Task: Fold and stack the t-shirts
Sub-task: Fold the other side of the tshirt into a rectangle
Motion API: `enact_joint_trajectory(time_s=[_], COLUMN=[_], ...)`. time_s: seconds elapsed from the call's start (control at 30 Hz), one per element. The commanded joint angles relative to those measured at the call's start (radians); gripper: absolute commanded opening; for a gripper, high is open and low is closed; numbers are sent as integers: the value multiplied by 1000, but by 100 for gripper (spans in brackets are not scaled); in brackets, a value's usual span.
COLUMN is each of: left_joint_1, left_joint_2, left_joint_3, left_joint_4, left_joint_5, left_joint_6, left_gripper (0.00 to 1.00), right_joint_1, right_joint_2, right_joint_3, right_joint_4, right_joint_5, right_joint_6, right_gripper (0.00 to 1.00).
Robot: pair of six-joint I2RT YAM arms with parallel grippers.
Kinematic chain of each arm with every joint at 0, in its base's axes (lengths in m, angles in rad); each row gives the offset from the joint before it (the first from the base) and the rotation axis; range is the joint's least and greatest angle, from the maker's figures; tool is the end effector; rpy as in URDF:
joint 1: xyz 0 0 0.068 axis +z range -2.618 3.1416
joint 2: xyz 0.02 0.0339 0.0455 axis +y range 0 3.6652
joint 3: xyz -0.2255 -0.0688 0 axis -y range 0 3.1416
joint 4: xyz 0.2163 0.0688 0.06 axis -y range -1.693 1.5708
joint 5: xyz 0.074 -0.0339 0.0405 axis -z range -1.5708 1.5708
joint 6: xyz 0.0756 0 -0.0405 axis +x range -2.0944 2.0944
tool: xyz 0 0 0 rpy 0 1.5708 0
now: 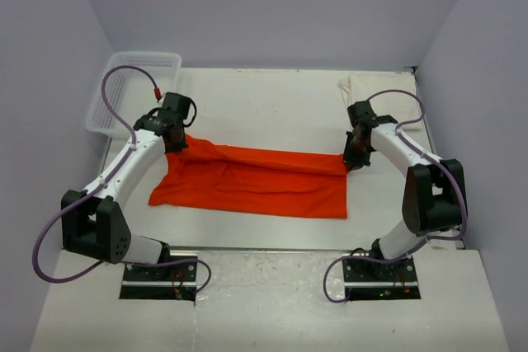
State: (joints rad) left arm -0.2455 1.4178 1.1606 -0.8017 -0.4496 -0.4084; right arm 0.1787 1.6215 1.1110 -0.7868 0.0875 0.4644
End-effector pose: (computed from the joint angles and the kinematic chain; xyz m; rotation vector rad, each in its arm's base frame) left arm 0.2793 -0.0361 0.2155 -0.3525 2.4792 0.3312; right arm 0.2864 0.0450 0.1416 0.4234 2.8232 0.0056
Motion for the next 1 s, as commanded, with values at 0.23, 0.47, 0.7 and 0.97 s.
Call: enact_joint_trajectory(time_s=[0.23,0.47,0.7,0.97], left_joint_1=[-8,-14,-15,-17], left_joint_2=[-56,-63,-71,-85], left_joint_3=[-50,-75,-78,-90], left_joint_4=[24,18,10,6], left_joint_5=[8,0,-3,-9], left_joint_6=[-26,-43,-49,-53], left_gripper=[0,0,0,0], right_joint_1=[10,24,35,35], right_joint_2=[-51,-60,-84,-109], right_joint_3=[-16,-33,-57,-82], right_joint_4=[6,0,-3,-9], right_joint_5=[20,18,20,21], right_joint_6=[22,34,45,51], right_gripper=[0,0,0,0])
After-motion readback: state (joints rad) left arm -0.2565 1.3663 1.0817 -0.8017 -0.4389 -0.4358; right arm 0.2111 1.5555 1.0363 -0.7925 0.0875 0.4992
